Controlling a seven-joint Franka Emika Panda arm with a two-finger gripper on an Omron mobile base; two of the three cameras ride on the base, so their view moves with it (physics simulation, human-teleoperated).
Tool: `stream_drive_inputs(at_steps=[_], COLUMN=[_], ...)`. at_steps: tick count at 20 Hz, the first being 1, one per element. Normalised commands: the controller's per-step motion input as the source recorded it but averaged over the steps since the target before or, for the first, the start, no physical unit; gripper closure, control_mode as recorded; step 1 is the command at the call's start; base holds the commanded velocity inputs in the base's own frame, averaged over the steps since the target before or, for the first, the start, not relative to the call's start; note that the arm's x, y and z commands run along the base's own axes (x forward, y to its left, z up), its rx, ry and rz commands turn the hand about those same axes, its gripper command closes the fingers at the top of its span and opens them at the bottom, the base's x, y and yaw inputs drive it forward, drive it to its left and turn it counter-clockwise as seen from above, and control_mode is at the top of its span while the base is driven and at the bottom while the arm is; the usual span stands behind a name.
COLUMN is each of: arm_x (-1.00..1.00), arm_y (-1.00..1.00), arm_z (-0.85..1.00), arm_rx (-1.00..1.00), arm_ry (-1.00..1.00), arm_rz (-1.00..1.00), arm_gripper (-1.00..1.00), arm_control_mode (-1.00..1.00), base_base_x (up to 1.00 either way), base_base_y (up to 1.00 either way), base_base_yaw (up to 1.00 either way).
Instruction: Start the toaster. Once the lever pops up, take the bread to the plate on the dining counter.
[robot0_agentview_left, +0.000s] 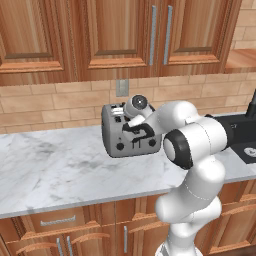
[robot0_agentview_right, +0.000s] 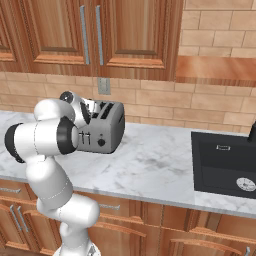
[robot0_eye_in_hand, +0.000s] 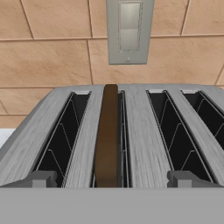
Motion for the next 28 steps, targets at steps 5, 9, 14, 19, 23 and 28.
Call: stream_drive_inputs(at_steps=[5,9,14,19,23,28], arm_x=[0.01,0.04,0.02,0.0,0.0,0.0], arm_y=[0.0,0.0,0.0,0.0,0.0,0.0], arm_z=[0.0,0.0,0.0,0.0,0.0,0.0], arm_rx=[0.0,0.0,0.0,0.0,0.0,0.0], arm_ry=[0.0,0.0,0.0,0.0,0.0,0.0], arm_rz=[0.0,0.0,0.0,0.0,0.0,0.0], arm_gripper=[-1.0,-1.0,-1.0,1.0,1.0,1.0], arm_control_mode=[-1.0,-1.0,-1.0,-1.0,-1.0,-1.0], base_base_x=[0.0,0.0,0.0,0.0,0.0,0.0], base_base_y=[0.0,0.0,0.0,0.0,0.0,0.0], base_base_yaw=[0.0,0.0,0.0,0.0,0.0,0.0])
